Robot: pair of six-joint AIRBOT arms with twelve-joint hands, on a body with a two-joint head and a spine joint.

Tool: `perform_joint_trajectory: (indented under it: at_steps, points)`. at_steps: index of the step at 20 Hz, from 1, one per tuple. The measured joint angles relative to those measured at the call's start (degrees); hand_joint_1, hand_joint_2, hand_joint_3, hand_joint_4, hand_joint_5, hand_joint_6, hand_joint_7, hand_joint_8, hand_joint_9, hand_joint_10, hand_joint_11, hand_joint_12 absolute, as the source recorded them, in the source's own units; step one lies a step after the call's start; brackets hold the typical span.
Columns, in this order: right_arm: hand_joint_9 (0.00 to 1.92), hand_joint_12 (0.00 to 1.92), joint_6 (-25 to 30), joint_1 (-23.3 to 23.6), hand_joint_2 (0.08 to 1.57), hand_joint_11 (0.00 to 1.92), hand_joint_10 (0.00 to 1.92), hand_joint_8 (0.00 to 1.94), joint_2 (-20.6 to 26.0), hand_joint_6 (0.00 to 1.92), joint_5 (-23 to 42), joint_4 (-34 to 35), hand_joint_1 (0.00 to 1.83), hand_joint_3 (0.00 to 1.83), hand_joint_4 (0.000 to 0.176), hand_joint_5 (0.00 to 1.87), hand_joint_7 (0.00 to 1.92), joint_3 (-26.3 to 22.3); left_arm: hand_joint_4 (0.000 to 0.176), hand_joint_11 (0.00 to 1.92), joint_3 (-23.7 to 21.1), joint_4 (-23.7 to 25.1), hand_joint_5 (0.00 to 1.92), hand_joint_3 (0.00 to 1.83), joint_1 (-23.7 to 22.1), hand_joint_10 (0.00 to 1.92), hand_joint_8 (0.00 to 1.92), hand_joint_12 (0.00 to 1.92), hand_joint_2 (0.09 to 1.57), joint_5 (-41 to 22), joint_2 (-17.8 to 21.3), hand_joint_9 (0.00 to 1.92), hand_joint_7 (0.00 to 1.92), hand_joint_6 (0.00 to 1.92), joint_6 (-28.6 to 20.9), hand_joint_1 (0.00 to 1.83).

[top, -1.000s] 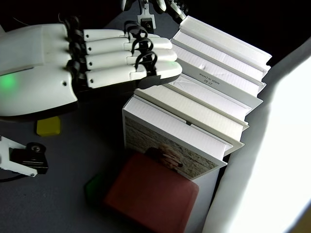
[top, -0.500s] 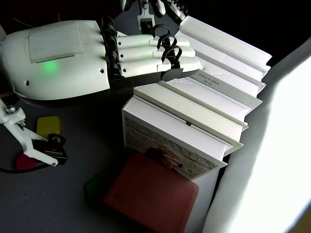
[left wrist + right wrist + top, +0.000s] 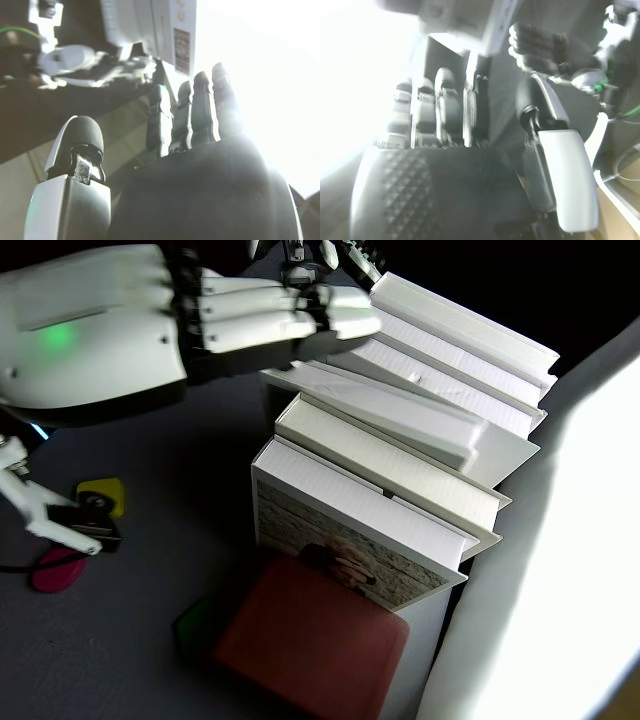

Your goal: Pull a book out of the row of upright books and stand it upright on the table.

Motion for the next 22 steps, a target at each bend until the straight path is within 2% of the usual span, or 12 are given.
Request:
perform_joint_trajectory:
  at_steps: [1, 2, 4, 6, 10, 15, 17, 18, 19, 20, 21, 22]
  points:
    - [0.0, 0.0, 0.7, -1.1, 1.34, 0.0, 0.0, 0.0, 0.7, 0.27, 1.6, 0.0, 0.54, 0.0, 0.0, 0.87, 0.19, -0.5, 0.085, 0.0, -0.1, 0.0, 0.19, 0.0, 0.1, 0.0, 0.0, 0.0, 1.35, -0.2, 0.0, 0.0, 0.01, 0.0, 0.0, 0.24]
    - [0.0, 0.0, 1.5, -2.0, 1.35, 0.0, 0.0, 0.0, 1.1, 0.27, 2.9, -0.1, 0.31, 0.0, 0.0, 0.88, 0.18, -0.8, 0.093, 0.0, -0.1, 0.0, 0.19, 0.0, 0.2, 0.0, 0.0, 0.0, 1.34, -0.3, 0.0, 0.0, 0.01, 0.0, 0.0, 0.28]
    - [0.0, 0.0, 3.5, -3.6, 1.36, 0.0, 0.0, 0.01, 1.6, 0.28, 5.1, -0.5, 0.25, 0.01, 0.0, 0.9, 0.19, -1.4, 0.084, 0.0, -0.1, -0.5, 0.2, 0.0, 0.3, 0.0, 0.0, 0.0, 1.34, -0.3, 0.0, 0.0, 0.01, 0.0, 0.0, 0.3]
    - [0.0, 0.0, 4.8, -5.5, 1.38, 0.0, 0.0, 0.0, 2.5, 0.74, 7.6, -1.1, 0.31, 0.0, 0.0, 0.78, 0.23, -2.3, 0.086, 0.0, -0.1, -0.8, 0.2, 0.0, 0.5, 0.0, 0.0, 0.0, 1.34, -0.4, 0.0, 0.0, 0.02, 0.0, 0.1, 0.27]
    - [0.0, 0.0, 7.5, -8.5, 1.35, 0.0, 0.0, 0.0, 3.9, 1.02, 10.7, -3.1, 0.21, 0.0, 0.0, 0.71, 0.24, -3.7, 0.082, 0.0, -0.2, -1.0, 0.2, 0.0, 0.7, 0.0, 0.01, 0.0, 1.34, -0.5, 0.0, 0.0, 0.03, 0.0, 0.2, 0.32]
    - [0.01, 0.0, 11.4, -12.9, 1.32, 0.0, 0.01, 0.01, 5.5, 0.55, 15.5, -5.6, 0.19, 0.0, 0.0, 0.76, 0.29, -5.3, 0.079, 0.0, -0.2, -1.2, 0.22, 0.0, 0.9, 0.0, 0.01, 0.0, 1.33, -0.8, 0.0, 0.0, 0.05, 0.01, 0.2, 0.34]
    - [0.03, 0.0, 12.6, -14.4, 1.32, 0.0, 0.01, 0.01, 5.8, 0.55, 17.2, -6.1, 0.21, 0.0, 0.0, 0.76, 0.3, -5.8, 0.072, 0.0, -0.2, -1.3, 0.22, 0.0, 1.1, 0.0, 0.01, 0.0, 1.34, -0.9, 0.0, 0.0, 0.05, 0.01, 0.2, 0.35]
    - [0.03, 0.0, 13.5, -14.8, 1.32, 0.0, 0.02, 0.0, 5.8, 0.56, 17.8, -6.8, 0.19, 0.0, 0.0, 0.67, 0.29, -5.8, 0.074, 0.0, -0.2, -1.3, 0.22, 0.0, 1.2, 0.0, 0.0, 0.0, 1.34, -1.0, 0.0, 0.0, 0.04, 0.0, 0.2, 0.36]
    - [0.02, 0.0, 14.5, -15.1, 1.3, 0.0, 0.01, 0.0, 5.8, 0.33, 18.4, -7.5, 0.22, 0.0, 0.0, 0.38, 0.22, -5.8, 0.077, 0.0, -0.2, -1.5, 0.22, 0.0, 1.3, 0.0, 0.0, 0.0, 1.34, -1.2, 0.0, 0.0, 0.04, 0.0, 0.2, 0.36]
    - [0.02, 0.0, 14.6, -15.1, 1.3, 0.0, 0.01, 0.0, 5.8, 0.33, 18.6, -7.8, 0.22, 0.0, 0.0, 0.38, 0.22, -5.8, 0.077, 0.0, -0.2, -1.5, 0.22, 0.0, 1.3, 0.0, 0.0, 0.0, 1.34, -1.1, 0.0, 0.0, 0.04, 0.0, 0.2, 0.36]
    - [0.0, 0.0, 14.6, -15.1, 1.29, 0.0, 0.0, 0.0, 5.8, 0.03, 18.9, -7.8, 0.29, 0.0, 0.0, 0.03, 0.04, -5.8, 0.081, 0.0, -0.2, -1.5, 0.21, 0.0, 1.3, 0.0, 0.0, 0.0, 1.34, -1.2, 0.0, 0.0, 0.03, 0.0, 0.2, 0.3]
    - [0.0, 0.0, 14.6, -15.0, 1.29, 0.0, 0.0, 0.0, 5.8, 0.03, 19.1, -7.7, 0.29, 0.0, 0.0, 0.03, 0.04, -5.8, 0.081, 0.0, -0.2, -1.6, 0.21, 0.0, 1.3, 0.0, 0.0, 0.0, 1.34, -1.2, 0.0, 0.0, 0.03, 0.0, 0.2, 0.3]
